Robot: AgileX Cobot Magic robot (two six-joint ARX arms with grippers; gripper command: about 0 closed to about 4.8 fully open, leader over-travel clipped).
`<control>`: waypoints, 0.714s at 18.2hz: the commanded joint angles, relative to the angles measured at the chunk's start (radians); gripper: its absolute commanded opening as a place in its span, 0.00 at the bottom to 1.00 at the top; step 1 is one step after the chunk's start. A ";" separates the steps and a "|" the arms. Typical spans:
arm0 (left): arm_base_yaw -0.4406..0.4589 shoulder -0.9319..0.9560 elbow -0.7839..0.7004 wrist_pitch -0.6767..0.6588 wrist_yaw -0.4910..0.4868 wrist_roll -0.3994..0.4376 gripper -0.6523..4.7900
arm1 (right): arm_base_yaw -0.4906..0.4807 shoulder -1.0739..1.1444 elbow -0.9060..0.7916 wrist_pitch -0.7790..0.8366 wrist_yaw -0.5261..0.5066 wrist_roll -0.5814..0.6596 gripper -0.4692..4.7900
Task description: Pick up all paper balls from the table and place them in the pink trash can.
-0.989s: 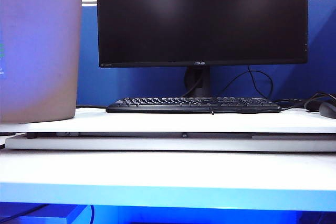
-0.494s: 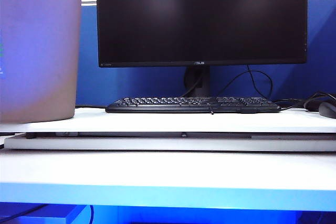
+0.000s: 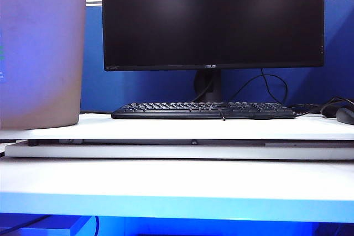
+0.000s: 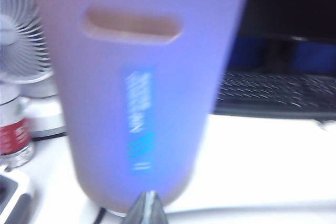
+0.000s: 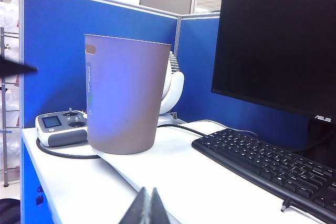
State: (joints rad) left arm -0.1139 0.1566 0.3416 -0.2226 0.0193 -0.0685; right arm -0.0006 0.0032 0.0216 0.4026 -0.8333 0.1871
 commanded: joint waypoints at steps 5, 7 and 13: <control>0.090 -0.109 -0.165 0.124 0.003 -0.062 0.11 | 0.000 -0.002 0.007 0.010 0.001 0.003 0.08; 0.090 -0.114 -0.190 0.123 0.004 -0.063 0.11 | 0.000 -0.002 0.007 0.009 0.001 0.003 0.08; 0.089 -0.151 -0.264 0.136 0.003 -0.063 0.11 | 0.000 -0.002 0.007 0.009 0.001 0.003 0.08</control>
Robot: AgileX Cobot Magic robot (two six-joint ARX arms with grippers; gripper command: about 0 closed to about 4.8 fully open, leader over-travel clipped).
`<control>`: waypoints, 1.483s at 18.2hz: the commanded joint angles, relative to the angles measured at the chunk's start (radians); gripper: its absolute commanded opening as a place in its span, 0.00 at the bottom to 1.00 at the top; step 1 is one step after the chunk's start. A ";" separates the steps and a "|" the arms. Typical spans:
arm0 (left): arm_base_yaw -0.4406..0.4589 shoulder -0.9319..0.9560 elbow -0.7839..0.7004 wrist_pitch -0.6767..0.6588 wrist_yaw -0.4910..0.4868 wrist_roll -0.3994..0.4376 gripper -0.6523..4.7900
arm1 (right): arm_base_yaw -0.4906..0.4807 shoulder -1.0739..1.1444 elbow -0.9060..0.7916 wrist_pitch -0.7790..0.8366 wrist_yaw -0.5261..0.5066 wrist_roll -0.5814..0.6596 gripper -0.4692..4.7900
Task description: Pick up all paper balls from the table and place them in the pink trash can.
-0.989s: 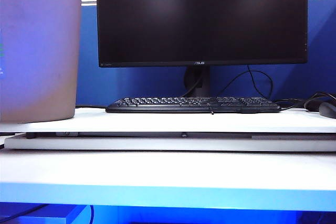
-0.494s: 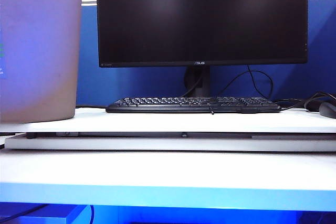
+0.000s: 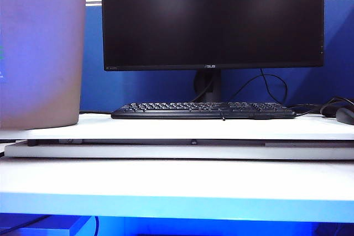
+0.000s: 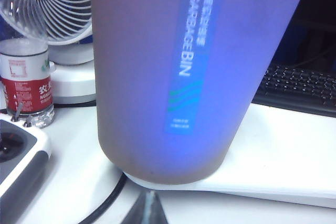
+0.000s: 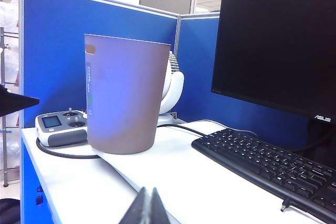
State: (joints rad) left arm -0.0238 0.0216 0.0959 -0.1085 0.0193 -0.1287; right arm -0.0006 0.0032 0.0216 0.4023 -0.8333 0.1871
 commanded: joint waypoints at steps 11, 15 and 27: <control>-0.005 -0.018 -0.089 0.065 0.003 0.043 0.11 | 0.000 -0.002 0.006 -0.016 0.001 0.003 0.08; -0.005 -0.018 -0.089 0.077 0.000 0.050 0.11 | 0.000 -0.002 0.006 -0.016 0.001 0.003 0.08; -0.085 -0.018 -0.089 0.084 0.015 0.153 0.11 | 0.000 -0.002 0.006 -0.016 0.001 0.003 0.08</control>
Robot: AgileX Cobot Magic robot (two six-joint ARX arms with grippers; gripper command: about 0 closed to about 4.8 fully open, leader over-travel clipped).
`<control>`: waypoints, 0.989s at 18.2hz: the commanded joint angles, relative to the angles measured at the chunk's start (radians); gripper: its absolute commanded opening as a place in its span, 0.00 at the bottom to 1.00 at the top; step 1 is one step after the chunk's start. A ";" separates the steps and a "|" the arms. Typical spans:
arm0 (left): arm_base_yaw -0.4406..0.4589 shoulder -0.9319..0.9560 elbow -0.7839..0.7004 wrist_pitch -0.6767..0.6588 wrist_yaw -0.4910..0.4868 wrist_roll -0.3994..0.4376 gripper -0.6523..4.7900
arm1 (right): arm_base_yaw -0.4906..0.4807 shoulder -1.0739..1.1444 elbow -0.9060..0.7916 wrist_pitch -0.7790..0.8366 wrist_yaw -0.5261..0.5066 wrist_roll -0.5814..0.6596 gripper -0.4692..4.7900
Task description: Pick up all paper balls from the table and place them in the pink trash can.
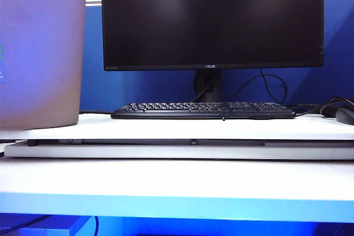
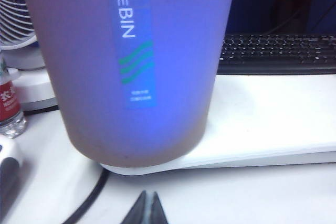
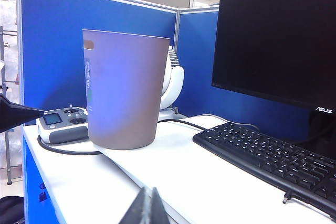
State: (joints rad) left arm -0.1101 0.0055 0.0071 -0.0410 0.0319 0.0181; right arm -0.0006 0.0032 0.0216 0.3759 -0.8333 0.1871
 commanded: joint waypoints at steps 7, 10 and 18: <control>0.036 -0.002 0.000 0.031 0.003 -0.019 0.11 | 0.000 -0.002 0.006 0.010 0.001 0.003 0.08; 0.037 -0.002 0.000 0.021 0.002 -0.018 0.11 | 0.000 -0.002 0.006 0.010 0.001 0.003 0.08; 0.032 -0.002 0.000 0.020 0.002 -0.018 0.11 | 0.000 -0.002 0.006 0.010 0.001 0.003 0.08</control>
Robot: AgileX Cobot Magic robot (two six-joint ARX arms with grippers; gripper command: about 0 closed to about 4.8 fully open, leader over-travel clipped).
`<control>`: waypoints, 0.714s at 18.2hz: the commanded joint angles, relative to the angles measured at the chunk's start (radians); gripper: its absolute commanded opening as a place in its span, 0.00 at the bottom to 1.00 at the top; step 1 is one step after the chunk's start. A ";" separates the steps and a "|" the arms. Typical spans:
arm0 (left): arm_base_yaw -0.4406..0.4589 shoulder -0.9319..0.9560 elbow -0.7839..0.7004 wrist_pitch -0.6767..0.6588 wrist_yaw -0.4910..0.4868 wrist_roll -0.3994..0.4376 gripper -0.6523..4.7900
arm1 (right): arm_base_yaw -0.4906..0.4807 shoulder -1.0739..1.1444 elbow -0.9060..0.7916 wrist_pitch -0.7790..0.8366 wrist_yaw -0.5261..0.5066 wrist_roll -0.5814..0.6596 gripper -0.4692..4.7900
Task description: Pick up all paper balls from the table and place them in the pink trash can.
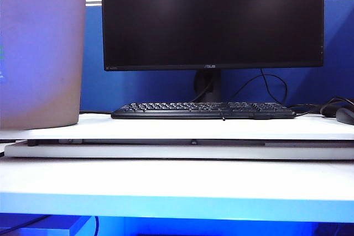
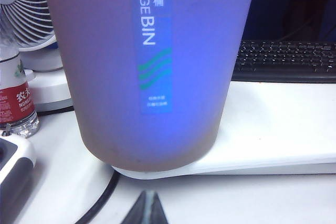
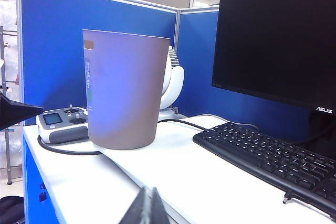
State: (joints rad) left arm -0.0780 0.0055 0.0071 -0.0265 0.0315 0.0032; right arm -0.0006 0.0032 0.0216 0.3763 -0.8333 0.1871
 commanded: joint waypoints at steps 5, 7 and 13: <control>0.000 -0.002 0.000 0.005 0.003 -0.003 0.11 | 0.000 -0.002 0.006 0.010 0.001 0.003 0.08; 0.000 -0.002 0.000 0.005 0.003 -0.003 0.11 | -0.001 -0.002 0.006 0.010 0.002 0.003 0.08; 0.000 -0.002 0.000 0.005 0.003 -0.003 0.11 | 0.028 -0.002 -0.019 0.002 -0.002 0.003 0.08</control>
State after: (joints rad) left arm -0.0780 0.0055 0.0071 -0.0269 0.0319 0.0029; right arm 0.0261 0.0032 0.0082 0.3698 -0.8337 0.1875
